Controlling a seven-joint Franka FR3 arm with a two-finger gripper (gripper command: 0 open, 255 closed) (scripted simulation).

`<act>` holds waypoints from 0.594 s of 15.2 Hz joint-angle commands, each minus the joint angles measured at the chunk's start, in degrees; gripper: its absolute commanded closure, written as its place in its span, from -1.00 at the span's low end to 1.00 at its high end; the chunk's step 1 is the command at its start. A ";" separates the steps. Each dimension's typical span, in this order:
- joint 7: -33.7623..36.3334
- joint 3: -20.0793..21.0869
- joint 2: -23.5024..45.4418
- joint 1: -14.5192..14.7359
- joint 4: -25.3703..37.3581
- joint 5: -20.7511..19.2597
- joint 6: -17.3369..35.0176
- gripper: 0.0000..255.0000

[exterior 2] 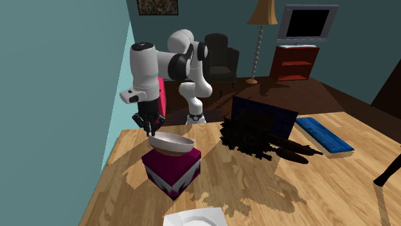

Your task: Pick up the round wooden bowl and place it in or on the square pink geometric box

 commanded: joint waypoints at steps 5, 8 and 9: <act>0.11 -0.05 -0.23 -0.03 -3.59 -0.05 3.43 1.00; 0.11 -0.06 -0.23 -0.01 -3.58 -0.05 3.43 1.00; 0.11 -0.07 -0.23 -0.01 -3.58 -0.05 3.43 1.00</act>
